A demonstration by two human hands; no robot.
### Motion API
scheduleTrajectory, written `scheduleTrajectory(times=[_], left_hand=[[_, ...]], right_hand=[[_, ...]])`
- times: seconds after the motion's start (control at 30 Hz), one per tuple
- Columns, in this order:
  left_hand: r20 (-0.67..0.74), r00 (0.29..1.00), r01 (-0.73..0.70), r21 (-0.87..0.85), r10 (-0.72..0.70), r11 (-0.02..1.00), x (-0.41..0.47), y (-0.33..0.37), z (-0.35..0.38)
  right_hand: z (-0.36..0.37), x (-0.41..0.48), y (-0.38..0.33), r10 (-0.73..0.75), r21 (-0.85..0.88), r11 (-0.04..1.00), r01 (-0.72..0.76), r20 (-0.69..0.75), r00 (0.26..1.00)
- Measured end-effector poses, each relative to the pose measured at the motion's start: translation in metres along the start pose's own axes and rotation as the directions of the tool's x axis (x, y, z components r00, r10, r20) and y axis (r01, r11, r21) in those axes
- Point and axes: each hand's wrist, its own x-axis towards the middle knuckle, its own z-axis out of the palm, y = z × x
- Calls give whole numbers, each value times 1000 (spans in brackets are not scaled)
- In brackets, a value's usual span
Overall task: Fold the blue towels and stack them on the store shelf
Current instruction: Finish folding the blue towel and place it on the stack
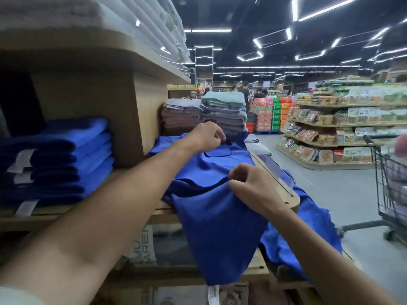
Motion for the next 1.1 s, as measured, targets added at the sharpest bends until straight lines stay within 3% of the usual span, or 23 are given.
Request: scheduleTrajectory(times=[0.17, 0.37, 0.53, 0.67, 0.77, 0.93, 1.1], left_hand=[[173, 983, 26, 228, -67, 973, 54, -9, 54], [162, 984, 30, 276, -78, 961, 85, -29, 91], [70, 995, 48, 236, -66, 971, 94, -43, 98], [-75, 987, 143, 49, -139, 989, 96, -37, 88], [-163, 975, 125, -156, -150, 980, 94, -24, 66], [-187, 973, 28, -479, -133, 878, 51, 1, 22], [-115, 989, -5, -676, -99, 737, -48, 16, 27]], right_hand=[[-4, 6, 11, -22, 164, 986, 14, 47, 999], [-2, 10, 24, 10, 234, 972, -6, -17, 1000], [-2, 11, 23, -27, 259, 965, 25, 4, 1000], [-1, 12, 25, -21, 281, 959, 21, -2, 1000], [-1, 10, 22, -32, 278, 960, 28, 12, 999], [-7, 5, 12, -42, 324, 945, 48, -25, 999], [-11, 1, 4, -4, 562, 827, 14, -18, 1000]])
